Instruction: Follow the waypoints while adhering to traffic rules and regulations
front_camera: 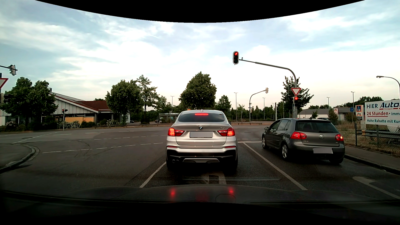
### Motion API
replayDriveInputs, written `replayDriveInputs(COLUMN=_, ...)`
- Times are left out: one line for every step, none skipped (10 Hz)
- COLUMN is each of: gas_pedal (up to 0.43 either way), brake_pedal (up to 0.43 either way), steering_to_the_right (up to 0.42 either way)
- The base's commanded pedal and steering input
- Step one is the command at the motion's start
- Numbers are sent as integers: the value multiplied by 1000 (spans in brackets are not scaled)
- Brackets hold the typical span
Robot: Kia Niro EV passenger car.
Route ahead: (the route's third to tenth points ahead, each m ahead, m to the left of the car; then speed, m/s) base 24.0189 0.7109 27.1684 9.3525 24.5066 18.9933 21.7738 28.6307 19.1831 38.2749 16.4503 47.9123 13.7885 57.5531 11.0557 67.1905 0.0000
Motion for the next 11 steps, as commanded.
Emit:
replayDriveInputs(gas_pedal=0, brake_pedal=250, steering_to_the_right=-15)
replayDriveInputs(gas_pedal=0, brake_pedal=250, steering_to_the_right=-15)
replayDriveInputs(gas_pedal=0, brake_pedal=250, steering_to_the_right=-14)
replayDriveInputs(gas_pedal=0, brake_pedal=244, steering_to_the_right=-15)
replayDriveInputs(gas_pedal=0, brake_pedal=244, steering_to_the_right=-15)
replayDriveInputs(gas_pedal=0, brake_pedal=250, steering_to_the_right=-14)
replayDriveInputs(gas_pedal=0, brake_pedal=250, steering_to_the_right=-15)
replayDriveInputs(gas_pedal=0, brake_pedal=250, steering_to_the_right=-15)
replayDriveInputs(gas_pedal=0, brake_pedal=250, steering_to_the_right=-15)
replayDriveInputs(gas_pedal=0, brake_pedal=244, steering_to_the_right=-15)
replayDriveInputs(gas_pedal=0, brake_pedal=250, steering_to_the_right=-15)
